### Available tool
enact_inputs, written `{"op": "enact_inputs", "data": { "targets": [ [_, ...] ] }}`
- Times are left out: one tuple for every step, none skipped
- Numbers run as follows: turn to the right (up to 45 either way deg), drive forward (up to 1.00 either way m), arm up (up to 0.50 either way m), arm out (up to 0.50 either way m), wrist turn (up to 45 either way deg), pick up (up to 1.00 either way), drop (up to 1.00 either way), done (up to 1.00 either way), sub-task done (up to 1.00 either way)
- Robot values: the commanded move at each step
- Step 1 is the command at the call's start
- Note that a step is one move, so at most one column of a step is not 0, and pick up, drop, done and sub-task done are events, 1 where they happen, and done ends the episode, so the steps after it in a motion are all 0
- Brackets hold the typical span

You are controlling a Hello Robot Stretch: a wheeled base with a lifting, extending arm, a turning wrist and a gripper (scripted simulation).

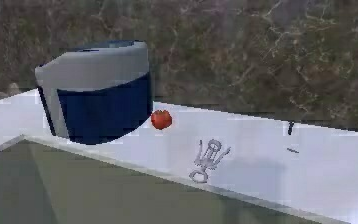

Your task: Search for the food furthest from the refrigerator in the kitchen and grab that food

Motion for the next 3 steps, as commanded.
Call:
{"op": "enact_inputs", "data": {
  "targets": [
    [45.0,0.0,0.0,0.0,0.0,0.0,0.0,0.0,0.0],
    [6.0,0.0,0.0,0.0,0.0,0.0,0.0,0.0,0.0],
    [0.0,0.25,0.0,0.0,0.0,0.0,0.0,0.0,0.0]
  ]
}}
